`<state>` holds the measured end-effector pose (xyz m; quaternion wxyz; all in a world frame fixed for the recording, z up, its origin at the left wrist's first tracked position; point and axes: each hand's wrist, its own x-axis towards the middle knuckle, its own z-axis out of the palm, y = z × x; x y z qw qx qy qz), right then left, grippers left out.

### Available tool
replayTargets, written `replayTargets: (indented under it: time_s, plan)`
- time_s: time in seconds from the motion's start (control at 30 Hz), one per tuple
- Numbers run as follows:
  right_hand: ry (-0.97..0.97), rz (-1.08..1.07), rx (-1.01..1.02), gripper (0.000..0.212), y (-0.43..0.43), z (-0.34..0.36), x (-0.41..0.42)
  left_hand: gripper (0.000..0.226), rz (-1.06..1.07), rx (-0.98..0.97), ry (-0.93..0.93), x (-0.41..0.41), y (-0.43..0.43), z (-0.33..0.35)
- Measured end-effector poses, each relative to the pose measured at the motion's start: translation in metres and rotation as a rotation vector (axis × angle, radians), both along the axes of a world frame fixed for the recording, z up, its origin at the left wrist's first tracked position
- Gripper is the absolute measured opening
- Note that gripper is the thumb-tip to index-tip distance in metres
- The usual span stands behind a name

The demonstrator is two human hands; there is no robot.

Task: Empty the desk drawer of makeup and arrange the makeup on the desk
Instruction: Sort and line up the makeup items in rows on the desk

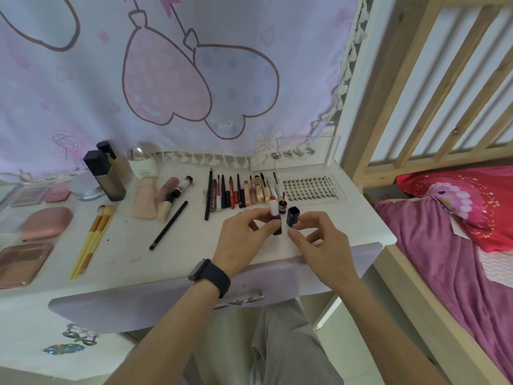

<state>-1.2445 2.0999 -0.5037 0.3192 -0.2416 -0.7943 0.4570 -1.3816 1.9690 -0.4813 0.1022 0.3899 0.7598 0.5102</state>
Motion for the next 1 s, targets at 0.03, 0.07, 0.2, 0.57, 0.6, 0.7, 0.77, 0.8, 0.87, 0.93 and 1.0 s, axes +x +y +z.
replayTargets:
  time_s: [0.03,0.07,0.2,0.57,0.6,0.7,0.77,0.8,0.87,0.93,1.0]
  plan:
    - [-0.010,-0.040,0.041,0.028,0.004,0.000,-0.001,0.018,0.021,-0.004,0.003,-0.006,-0.002,0.000]
    - [-0.029,-0.080,0.079,0.028,0.008,0.000,-0.003,0.018,0.041,-0.015,0.007,-0.011,-0.004,0.000]
    - [-0.199,-0.094,0.199,0.044,0.023,0.004,-0.011,0.017,0.080,-0.056,0.025,-0.022,-0.005,-0.003]
    - [-0.318,-0.032,0.288,0.030,0.026,-0.001,-0.026,0.026,0.095,-0.096,0.063,-0.017,0.012,-0.014]
    - [-0.322,-0.037,0.288,0.030,0.027,-0.002,-0.026,0.028,0.099,-0.110,0.070,-0.016,0.013,-0.016]
    - [-0.330,-0.050,0.294,0.028,0.029,-0.005,-0.026,0.026,0.120,-0.141,0.092,-0.015,0.015,-0.019]
    - [-0.327,-0.058,0.306,0.025,0.029,-0.007,-0.026,0.024,0.122,-0.148,0.102,-0.015,0.015,-0.021]
    - [-0.324,-0.063,0.312,0.025,0.029,-0.008,-0.026,0.023,0.123,-0.150,0.107,-0.015,0.015,-0.022]
    - [-0.316,-0.079,0.325,0.024,0.028,-0.010,-0.027,0.023,0.130,-0.158,0.125,-0.015,0.016,-0.022]
    - [-0.308,-0.096,0.333,0.025,0.027,-0.010,-0.027,0.022,0.133,-0.164,0.141,-0.015,0.016,-0.023]
    - [-0.302,-0.108,0.331,0.026,0.026,-0.010,-0.027,0.021,0.133,-0.173,0.155,-0.015,0.017,-0.024]
